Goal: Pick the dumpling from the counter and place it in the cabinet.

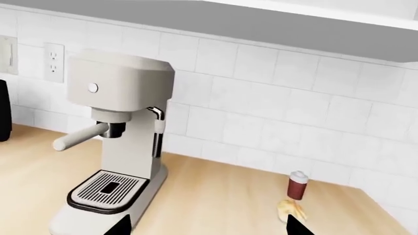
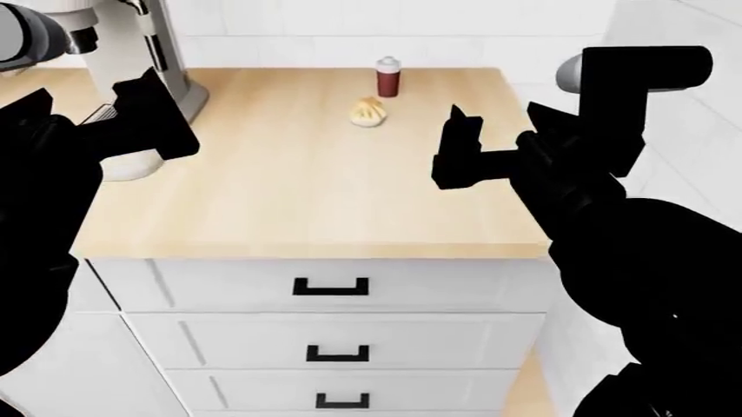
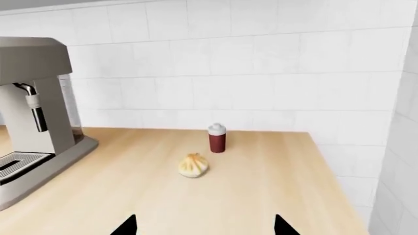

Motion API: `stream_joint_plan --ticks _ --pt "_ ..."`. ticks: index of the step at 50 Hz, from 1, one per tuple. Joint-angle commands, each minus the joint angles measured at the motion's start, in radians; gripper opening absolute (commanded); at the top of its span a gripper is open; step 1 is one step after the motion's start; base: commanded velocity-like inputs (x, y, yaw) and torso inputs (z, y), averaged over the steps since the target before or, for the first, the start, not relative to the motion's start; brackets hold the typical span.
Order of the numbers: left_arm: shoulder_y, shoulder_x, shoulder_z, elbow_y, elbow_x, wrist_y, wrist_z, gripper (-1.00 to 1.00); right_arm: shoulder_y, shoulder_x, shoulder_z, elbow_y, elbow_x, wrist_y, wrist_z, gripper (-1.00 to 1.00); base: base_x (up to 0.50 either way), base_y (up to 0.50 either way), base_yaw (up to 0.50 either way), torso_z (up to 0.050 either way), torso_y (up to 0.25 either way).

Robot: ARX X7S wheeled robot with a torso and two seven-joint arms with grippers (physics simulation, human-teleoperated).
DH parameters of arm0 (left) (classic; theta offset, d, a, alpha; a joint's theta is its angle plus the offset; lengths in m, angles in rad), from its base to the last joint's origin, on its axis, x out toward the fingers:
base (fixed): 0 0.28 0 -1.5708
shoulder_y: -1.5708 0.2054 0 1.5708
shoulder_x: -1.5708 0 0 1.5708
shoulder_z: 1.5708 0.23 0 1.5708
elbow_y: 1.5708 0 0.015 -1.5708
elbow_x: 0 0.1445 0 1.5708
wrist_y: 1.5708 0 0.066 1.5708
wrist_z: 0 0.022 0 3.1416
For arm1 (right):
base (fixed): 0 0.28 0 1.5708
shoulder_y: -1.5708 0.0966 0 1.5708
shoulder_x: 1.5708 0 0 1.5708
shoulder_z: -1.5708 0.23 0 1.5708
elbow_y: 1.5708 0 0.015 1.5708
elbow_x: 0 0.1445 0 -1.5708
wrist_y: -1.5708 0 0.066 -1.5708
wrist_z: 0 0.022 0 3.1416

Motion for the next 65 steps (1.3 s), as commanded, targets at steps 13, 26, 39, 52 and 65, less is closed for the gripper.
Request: stream_joint_plan --ticks 13,26,39,52,65 --pt "0.004 -0.008 0.013 -0.003 0.001 0.019 0.001 1.00 -0.003 0.010 0.001 0.003 0.046 -0.004 0.036 1.00 0.34 0.07 0.00 0.000 0.001" --pt "0.005 -0.013 0.018 -0.004 -0.005 0.028 -0.003 1.00 0.000 0.016 0.000 0.012 0.066 -0.010 0.053 1.00 0.35 0.00 0.00 0.000 0.001" --pt "0.006 -0.017 0.025 -0.006 -0.006 0.037 -0.004 1.00 0.002 0.025 -0.009 0.021 0.083 -0.025 0.067 1.00 0.35 0.01 0.00 0.000 0.001" --pt "0.011 -0.024 0.027 -0.003 -0.017 0.045 -0.010 1.00 -0.004 0.031 -0.008 0.017 0.107 -0.028 0.085 1.00 0.35 0.03 0.00 0.000 0.001" --pt "0.013 -0.029 0.034 -0.004 -0.016 0.054 -0.009 1.00 -0.006 0.039 -0.013 0.023 0.125 -0.038 0.099 1.00 0.35 0.03 0.00 0.000 0.001"
